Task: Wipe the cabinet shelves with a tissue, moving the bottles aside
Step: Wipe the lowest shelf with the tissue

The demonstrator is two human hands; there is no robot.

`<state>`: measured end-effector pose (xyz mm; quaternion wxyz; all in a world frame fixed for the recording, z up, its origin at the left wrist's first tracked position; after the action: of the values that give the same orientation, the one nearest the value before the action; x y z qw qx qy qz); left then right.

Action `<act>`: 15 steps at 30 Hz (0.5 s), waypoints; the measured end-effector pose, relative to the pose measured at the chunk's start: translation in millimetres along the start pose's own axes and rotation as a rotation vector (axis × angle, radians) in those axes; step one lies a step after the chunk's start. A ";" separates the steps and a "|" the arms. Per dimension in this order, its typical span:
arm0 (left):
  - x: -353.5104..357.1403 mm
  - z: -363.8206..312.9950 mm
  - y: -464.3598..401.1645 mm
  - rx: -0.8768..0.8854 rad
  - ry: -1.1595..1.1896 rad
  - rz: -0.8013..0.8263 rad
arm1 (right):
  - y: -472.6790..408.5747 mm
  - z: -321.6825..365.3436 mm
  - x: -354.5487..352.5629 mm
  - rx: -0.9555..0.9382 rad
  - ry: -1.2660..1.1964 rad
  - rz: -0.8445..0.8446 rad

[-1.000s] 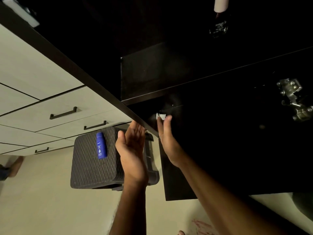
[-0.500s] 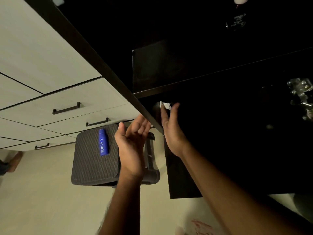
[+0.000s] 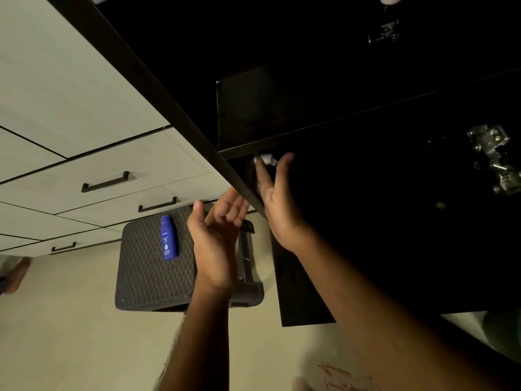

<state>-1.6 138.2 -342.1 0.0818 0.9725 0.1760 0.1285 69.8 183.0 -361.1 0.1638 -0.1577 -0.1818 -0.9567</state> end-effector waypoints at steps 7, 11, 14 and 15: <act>-2.0 -1.6 -0.9 -0.022 -0.053 -0.006 | 21.3 20.5 6.8 -0.206 -0.003 0.041; -2.1 -7.7 -1.5 -0.026 -0.073 0.039 | 7.0 14.8 -7.0 -0.133 0.063 -0.055; -1.9 -9.9 -0.7 -0.015 -0.093 0.052 | 2.6 19.9 -3.2 -0.109 0.210 -0.004; -2.8 -9.2 0.3 -0.019 -0.087 0.041 | 3.5 26.8 -1.6 -0.141 0.237 0.004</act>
<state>-6.5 138.0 -333.9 0.0961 0.9798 0.1510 0.0894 79.1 191.0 -337.0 0.1747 -0.0552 -0.0931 -0.9787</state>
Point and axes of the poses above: each hand's wrist, its own y-axis away from the middle knuckle, its own x-axis out of the palm, z = x × y, the point moved 9 cm from there along -y, towards the middle knuckle, and after that the axes turned 4 degrees about -z, right-handed, at the moved point
